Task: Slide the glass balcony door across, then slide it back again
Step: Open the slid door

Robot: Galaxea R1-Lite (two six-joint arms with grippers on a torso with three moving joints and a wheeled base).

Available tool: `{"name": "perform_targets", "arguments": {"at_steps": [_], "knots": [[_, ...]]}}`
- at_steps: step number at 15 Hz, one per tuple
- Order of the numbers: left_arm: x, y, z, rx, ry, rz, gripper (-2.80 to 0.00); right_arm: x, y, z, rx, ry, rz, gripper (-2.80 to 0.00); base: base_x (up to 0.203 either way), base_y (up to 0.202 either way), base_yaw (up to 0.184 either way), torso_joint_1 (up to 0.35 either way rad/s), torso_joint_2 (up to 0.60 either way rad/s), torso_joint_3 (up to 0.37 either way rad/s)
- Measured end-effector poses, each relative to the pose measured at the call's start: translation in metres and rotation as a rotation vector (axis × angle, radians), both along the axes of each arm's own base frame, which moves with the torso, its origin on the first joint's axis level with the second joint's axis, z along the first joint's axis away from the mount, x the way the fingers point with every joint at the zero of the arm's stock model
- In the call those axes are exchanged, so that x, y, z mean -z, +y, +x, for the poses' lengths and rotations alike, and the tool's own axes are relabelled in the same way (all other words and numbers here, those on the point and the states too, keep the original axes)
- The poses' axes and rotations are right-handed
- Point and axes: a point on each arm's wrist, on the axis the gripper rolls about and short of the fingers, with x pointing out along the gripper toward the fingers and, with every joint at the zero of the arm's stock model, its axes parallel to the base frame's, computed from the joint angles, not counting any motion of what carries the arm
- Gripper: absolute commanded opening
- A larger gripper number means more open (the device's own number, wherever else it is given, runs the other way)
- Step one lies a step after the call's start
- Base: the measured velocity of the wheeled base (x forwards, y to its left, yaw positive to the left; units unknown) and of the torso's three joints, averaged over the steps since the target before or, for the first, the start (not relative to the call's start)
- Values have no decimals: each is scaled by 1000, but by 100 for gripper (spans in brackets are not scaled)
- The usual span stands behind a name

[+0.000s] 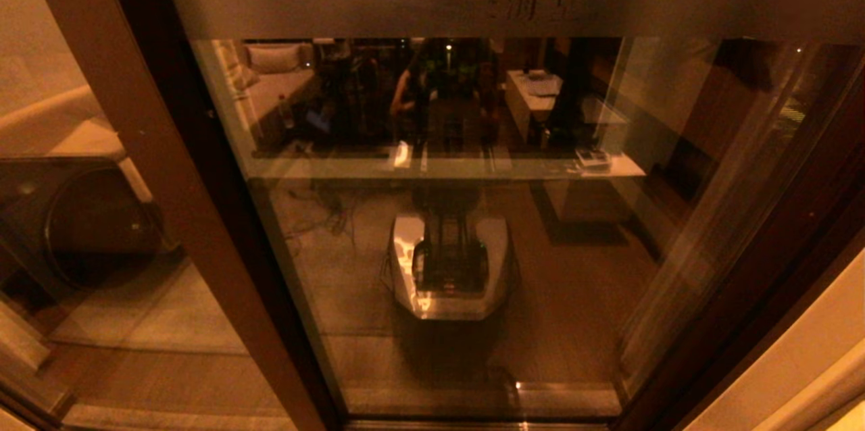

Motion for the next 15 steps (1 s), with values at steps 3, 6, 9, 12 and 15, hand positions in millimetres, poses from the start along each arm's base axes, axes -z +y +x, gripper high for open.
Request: {"name": "perform_targets", "arguments": {"at_steps": [3,6,9,12,15], "knots": [[0,0,0,-1,1,0,-280,7,7,16,-56,-14,-18,0,0,0,0,0,0,0],[0,0,0,0,1,0,-280,13,8,29,-99,-6,-2,0,0,0,0,0,0,0],[0,0,0,0,1,0,-280,13,0,48,-116,-39,-27,0,0,0,0,0,0,0],[0,0,0,0,1,0,-280,11,-1,62,-141,-52,-29,0,0,0,0,0,0,0],[0,0,0,-1,1,0,-280,17,1,69,-164,-41,-15,0,0,0,0,0,0,0]]}}
